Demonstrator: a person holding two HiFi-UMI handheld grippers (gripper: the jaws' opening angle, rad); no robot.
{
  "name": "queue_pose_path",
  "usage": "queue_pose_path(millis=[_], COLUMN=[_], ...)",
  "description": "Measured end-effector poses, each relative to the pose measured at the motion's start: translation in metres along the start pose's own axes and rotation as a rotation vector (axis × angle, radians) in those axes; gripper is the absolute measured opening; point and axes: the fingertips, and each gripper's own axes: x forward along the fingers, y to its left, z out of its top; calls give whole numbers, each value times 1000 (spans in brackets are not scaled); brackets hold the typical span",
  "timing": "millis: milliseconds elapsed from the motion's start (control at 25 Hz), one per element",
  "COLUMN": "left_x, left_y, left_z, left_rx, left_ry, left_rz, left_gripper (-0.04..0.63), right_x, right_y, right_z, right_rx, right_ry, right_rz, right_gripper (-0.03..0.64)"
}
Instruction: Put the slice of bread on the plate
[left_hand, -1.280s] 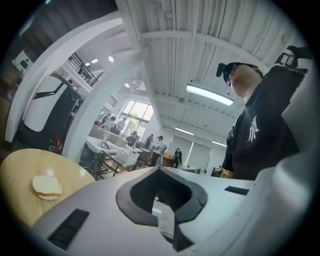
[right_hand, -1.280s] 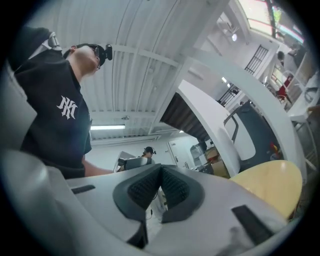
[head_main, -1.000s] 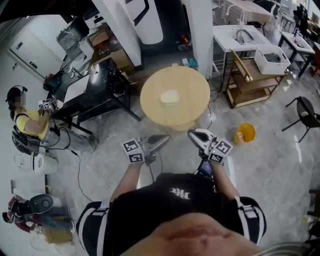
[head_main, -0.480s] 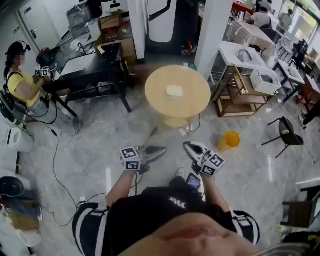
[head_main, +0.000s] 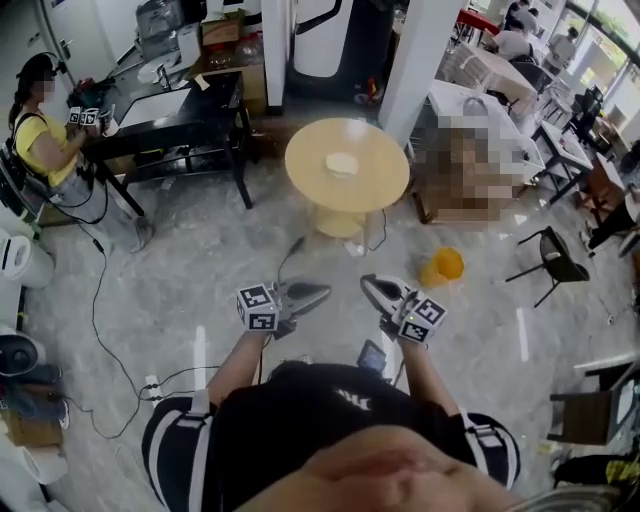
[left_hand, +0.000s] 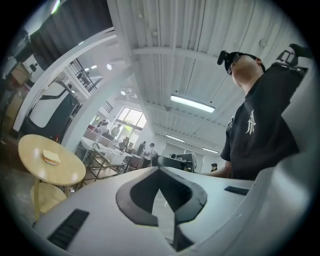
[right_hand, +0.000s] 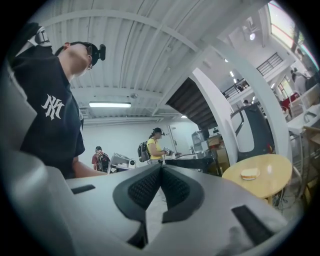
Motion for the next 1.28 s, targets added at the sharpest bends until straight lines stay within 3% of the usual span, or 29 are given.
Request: queue_pose_path(millis=[120,320,480,640,800,1000,1280], left_x=[6,11,17,21,30,29,31], left_y=[-17,-61,-99,-138,-167,-178,-179], left_z=[9,3,-33,-72,-92,-82,-70], left_rx=[48,59,35,-43,-36,-3,30], left_ry=[-9,-19,25,71,109,89,80], left_rz=[25,75,102,128,122,123,121], left_gripper=[6,5,5,5,6,6,6], right_x=[-10,-54,-100,-132,-153,-153,-153], right_y=[20,58,78,103,119,136,140], right_z=[10,1,-31,-67,-88,-76,-47], right_rx=[-41,-52,29,95,143,88,25], right_ry=[-28,-26,-32,-42,-57,-67,-92], right_rz=[48,69,40,45,62,120,102], right_gripper=[-2,-2,-3,-3,-3,-3,-5])
